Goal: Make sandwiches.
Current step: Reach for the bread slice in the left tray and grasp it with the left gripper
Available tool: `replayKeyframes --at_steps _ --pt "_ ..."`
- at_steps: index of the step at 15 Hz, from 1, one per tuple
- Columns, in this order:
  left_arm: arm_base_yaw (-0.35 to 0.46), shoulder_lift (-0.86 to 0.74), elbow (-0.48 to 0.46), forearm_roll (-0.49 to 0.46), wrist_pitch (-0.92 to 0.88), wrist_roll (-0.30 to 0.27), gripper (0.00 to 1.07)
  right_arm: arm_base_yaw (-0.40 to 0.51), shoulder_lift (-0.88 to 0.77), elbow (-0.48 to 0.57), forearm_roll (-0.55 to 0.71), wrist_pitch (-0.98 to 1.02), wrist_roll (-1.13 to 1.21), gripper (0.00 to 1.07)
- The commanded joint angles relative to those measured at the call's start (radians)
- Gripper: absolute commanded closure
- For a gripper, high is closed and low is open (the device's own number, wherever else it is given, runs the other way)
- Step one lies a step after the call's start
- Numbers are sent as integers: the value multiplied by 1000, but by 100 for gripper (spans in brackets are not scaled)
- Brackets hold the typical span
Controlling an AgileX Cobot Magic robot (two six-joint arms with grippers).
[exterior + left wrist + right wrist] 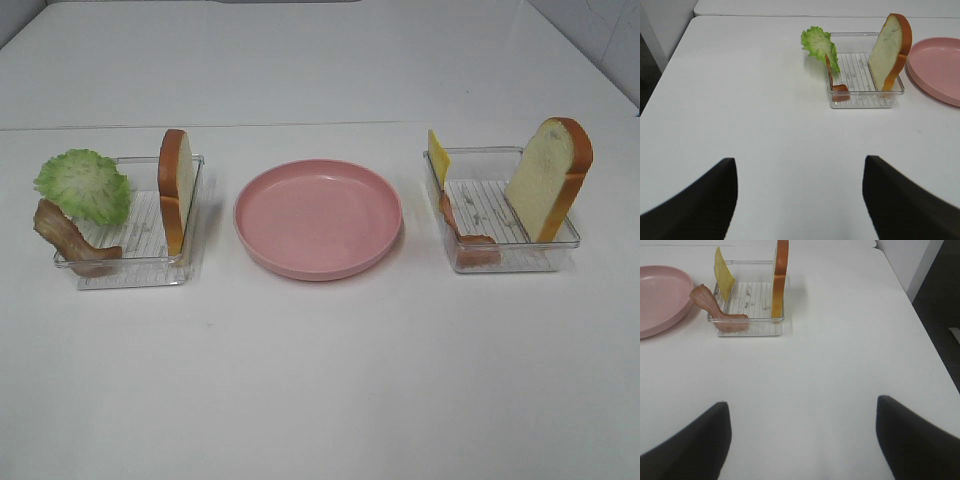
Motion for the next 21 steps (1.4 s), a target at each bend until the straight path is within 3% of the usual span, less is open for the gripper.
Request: replayKeyframes --at_steps 1,3,5,8,9,12,14,16,17,20,21 --pt "1 -4 -28 -9 -60 -8 39 -7 -17 1 -4 -9 8 32" --pt "1 63 -55 -15 -327 -8 39 -7 -17 1 -4 -9 8 32" --pt "1 182 -55 -37 -481 -9 39 -7 -17 1 -4 -9 8 32" --pt "1 418 -75 -182 -652 -7 39 -7 -17 1 -4 -9 8 32" --pt "1 614 -161 -281 -653 11 39 -7 -17 1 -4 -9 8 32" --pt "1 858 -340 -340 -534 80 39 -7 -17 1 -4 -9 8 32" --pt "1 1076 -522 -390 -336 120 39 -7 -17 1 -4 -9 8 32" --pt "1 1229 -652 -423 -183 120 39 -7 -17 1 -4 -9 8 32" --pt "1 1407 -818 -426 -17 118 39 -7 -17 1 -4 -9 8 32" --pt "-2 1646 -1031 -422 145 69 39 -7 -17 1 -4 -9 8 32" --pt "-9 1675 -1060 -414 160 63 39 -7 -17 1 -4 -9 8 32"
